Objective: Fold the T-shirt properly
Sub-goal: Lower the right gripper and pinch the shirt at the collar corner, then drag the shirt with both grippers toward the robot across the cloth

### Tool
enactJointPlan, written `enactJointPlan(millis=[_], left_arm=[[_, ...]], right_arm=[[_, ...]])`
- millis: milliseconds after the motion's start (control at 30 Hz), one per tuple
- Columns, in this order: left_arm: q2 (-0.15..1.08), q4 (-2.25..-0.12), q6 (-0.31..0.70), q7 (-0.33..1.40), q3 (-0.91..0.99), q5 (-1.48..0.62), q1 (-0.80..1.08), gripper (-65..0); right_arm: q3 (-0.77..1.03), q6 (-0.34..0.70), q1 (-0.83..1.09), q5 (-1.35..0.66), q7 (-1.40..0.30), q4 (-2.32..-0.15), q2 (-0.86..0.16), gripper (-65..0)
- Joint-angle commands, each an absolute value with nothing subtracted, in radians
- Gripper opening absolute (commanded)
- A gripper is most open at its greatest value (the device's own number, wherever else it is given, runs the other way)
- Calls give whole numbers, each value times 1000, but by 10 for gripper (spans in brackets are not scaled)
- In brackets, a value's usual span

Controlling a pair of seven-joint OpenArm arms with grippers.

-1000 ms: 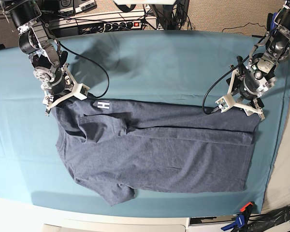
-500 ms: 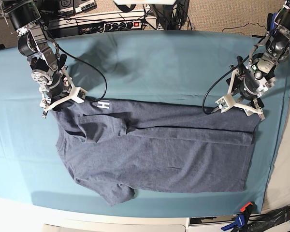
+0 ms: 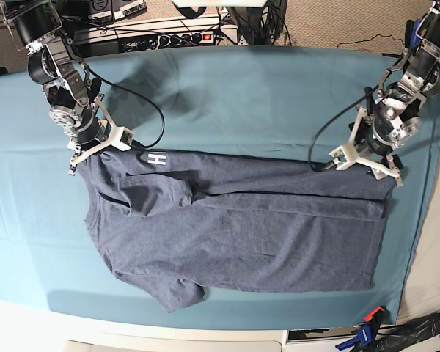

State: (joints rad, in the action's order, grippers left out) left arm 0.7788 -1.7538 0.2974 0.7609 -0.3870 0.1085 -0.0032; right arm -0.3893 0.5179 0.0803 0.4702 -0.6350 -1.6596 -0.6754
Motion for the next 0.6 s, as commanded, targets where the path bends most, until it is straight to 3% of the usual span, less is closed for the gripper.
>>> enactJointPlan(millis=[0, 300, 567], left_arm=[[796, -1748, 290, 743, -377, 124, -17, -302], [799, -1639, 281, 705, -388, 245, -17, -302], [801, -1638, 168, 693, -533, 396, -20, -303]], right_arm=[[-384, 512, 66, 472, -622, -1668, -690, -650], [-384, 512, 66, 472, -595, -1668, -690, -650], [-384, 512, 63, 472, -590, -1668, -690, -650]])
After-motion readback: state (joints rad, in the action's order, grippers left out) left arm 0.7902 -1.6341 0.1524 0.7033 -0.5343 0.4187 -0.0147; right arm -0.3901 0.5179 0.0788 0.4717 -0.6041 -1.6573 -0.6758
